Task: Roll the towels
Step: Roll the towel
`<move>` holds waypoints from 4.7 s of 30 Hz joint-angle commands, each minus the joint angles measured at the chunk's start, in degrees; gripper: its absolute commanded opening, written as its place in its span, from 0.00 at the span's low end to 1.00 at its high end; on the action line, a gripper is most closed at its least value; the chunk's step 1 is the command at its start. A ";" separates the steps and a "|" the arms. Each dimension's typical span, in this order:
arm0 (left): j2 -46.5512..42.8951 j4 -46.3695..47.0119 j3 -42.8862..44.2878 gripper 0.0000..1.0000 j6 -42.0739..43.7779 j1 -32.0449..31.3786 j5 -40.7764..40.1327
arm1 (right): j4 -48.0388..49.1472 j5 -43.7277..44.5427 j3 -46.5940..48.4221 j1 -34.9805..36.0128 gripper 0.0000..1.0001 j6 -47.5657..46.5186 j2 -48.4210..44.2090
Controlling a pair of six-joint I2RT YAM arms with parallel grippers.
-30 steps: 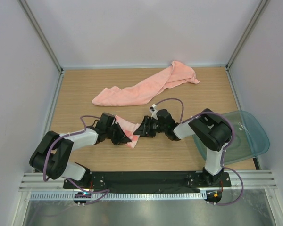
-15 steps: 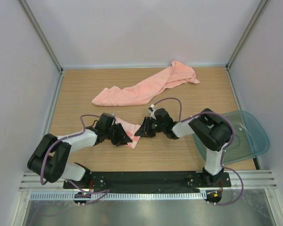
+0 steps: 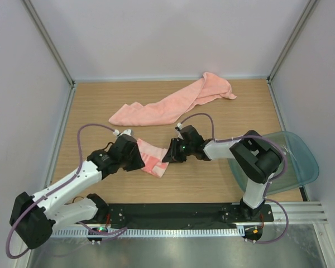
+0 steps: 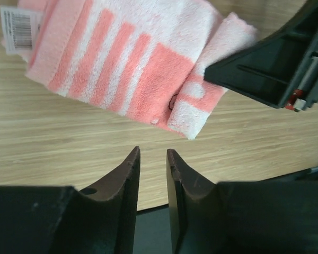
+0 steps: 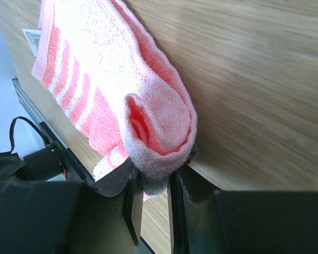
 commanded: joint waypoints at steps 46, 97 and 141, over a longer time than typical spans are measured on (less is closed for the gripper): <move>34.73 12.79 7.86 0.46 9.66 -35.77 -31.43 | -19.78 1.36 6.54 0.75 0.18 -5.98 -6.78; 5.99 34.23 -13.22 0.13 -10.19 -19.07 0.21 | -41.41 11.82 12.61 -13.05 0.48 -18.72 -14.86; 21.11 44.08 -26.33 0.02 -24.53 7.39 27.02 | 2.18 -9.02 0.39 -0.83 0.66 -9.14 -0.55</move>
